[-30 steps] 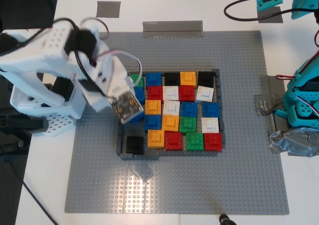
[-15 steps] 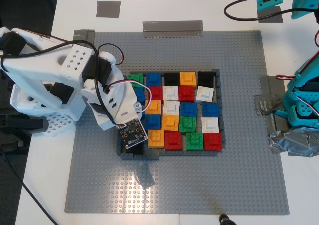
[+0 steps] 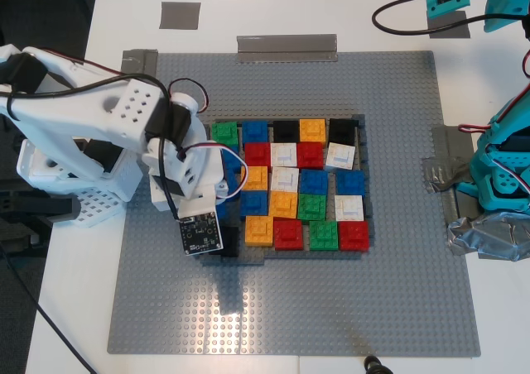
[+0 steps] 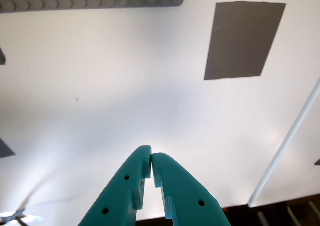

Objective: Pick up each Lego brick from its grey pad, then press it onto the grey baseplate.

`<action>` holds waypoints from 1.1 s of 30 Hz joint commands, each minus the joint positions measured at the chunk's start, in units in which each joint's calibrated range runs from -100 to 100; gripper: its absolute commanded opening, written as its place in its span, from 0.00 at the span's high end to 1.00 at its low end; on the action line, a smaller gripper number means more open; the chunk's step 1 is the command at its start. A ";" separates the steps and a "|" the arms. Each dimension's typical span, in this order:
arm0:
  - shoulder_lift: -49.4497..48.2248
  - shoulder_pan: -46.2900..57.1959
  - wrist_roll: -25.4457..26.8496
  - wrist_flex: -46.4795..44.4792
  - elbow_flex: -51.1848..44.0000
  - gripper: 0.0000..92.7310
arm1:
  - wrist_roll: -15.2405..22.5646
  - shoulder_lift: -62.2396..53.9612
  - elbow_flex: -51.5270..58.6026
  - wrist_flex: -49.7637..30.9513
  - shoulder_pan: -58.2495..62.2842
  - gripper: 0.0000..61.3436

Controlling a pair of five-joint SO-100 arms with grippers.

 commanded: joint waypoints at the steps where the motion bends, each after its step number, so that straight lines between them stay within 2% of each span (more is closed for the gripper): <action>1: -3.80 -0.50 0.24 0.07 -3.26 1.00 | -0.79 -0.49 0.61 -2.17 0.37 1.00; 12: -4.58 -1.45 0.24 0.31 -3.26 1.00 | -0.69 0.03 0.43 -6.81 1.82 1.00; 23: -4.58 -1.23 0.19 0.39 -3.17 1.00 | 0.43 0.37 4.13 -7.70 2.40 1.00; 33: -4.58 -0.87 0.24 0.39 -3.17 1.00 | -1.47 -2.29 6.66 -6.24 -1.44 1.00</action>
